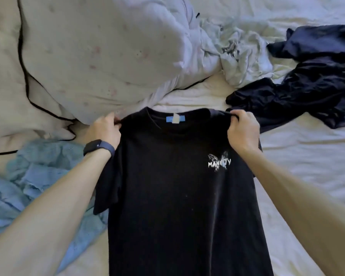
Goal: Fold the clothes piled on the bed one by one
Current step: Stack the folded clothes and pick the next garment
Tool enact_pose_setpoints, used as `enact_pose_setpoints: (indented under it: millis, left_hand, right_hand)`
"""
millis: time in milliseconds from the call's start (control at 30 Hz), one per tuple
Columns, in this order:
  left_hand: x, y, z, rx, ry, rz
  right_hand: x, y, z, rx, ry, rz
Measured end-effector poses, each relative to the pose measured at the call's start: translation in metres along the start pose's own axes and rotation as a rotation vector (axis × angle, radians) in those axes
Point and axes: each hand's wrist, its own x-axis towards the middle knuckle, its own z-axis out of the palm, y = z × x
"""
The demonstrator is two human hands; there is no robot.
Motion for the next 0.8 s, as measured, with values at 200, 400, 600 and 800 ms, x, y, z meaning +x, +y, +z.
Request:
enact_pose_setpoints:
  millis: [200,400,600,800]
  left_hand:
    - [-0.060,0.009,0.074,0.176,-0.061,0.186]
    - [-0.270,-0.008,0.116,0.073,-0.332,0.182]
    - [-0.445,-0.044,0.109,0.038,-0.331,-0.165]
    - [-0.506,-0.060,0.110,-0.475,-0.177,-0.668]
  right_hand:
    - [-0.037,0.046,0.060,-0.259,-0.487,-0.176]
    - [-0.219,0.148,0.034,-0.433,-0.522,-0.085]
    - [-0.382,0.230,-0.036,-0.399,-0.497,0.069]
    - [-0.408,0.265,-0.057,0.049,-0.367,0.399]
